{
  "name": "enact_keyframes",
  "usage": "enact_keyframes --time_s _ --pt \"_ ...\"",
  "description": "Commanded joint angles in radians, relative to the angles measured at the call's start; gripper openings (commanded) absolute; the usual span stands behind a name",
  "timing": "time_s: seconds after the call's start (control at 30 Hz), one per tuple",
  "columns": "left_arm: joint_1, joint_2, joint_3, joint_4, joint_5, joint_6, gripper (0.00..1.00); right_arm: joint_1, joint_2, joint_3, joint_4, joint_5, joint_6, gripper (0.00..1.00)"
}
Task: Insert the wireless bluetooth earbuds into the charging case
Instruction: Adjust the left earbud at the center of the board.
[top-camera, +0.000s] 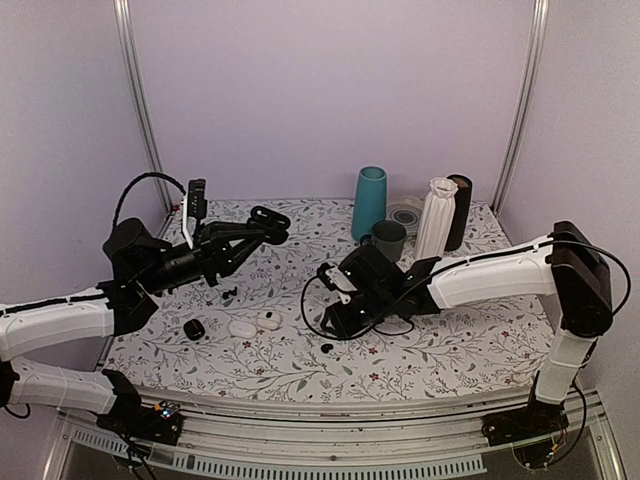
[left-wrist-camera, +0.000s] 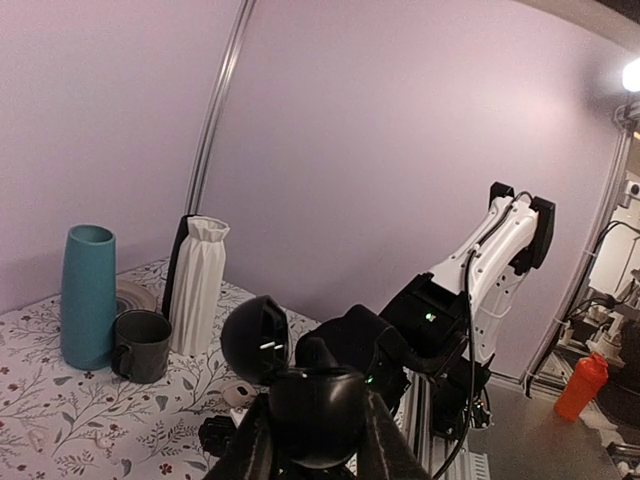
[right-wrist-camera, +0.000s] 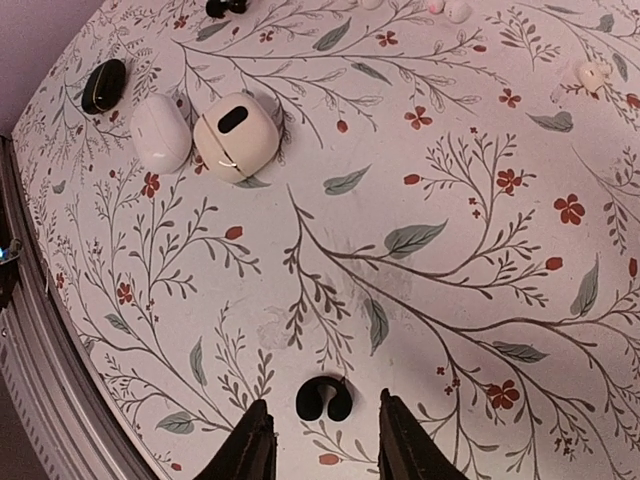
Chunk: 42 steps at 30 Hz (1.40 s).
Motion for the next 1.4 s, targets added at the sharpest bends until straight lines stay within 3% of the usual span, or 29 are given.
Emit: enact_keyframes --time_s 0.0,0.2,0.73,1.37 --pt "0.017 -0.024 -0.014 0.008 0.005 0.015 0.00 0.019 0.073 0.085 -0.119 0.031 0.094 0.36" --pt "0.023 -0.016 -0.007 0.017 0.013 0.016 0.00 0.075 0.164 0.160 -0.203 0.107 0.138 0.44" --pt "0.031 -0.003 -0.008 0.034 0.035 -0.002 0.00 0.078 0.224 0.192 -0.302 0.233 0.166 0.59" --pt "0.032 0.020 0.002 0.045 0.051 -0.014 0.00 -0.018 -0.044 -0.098 -0.309 0.289 0.218 0.60"
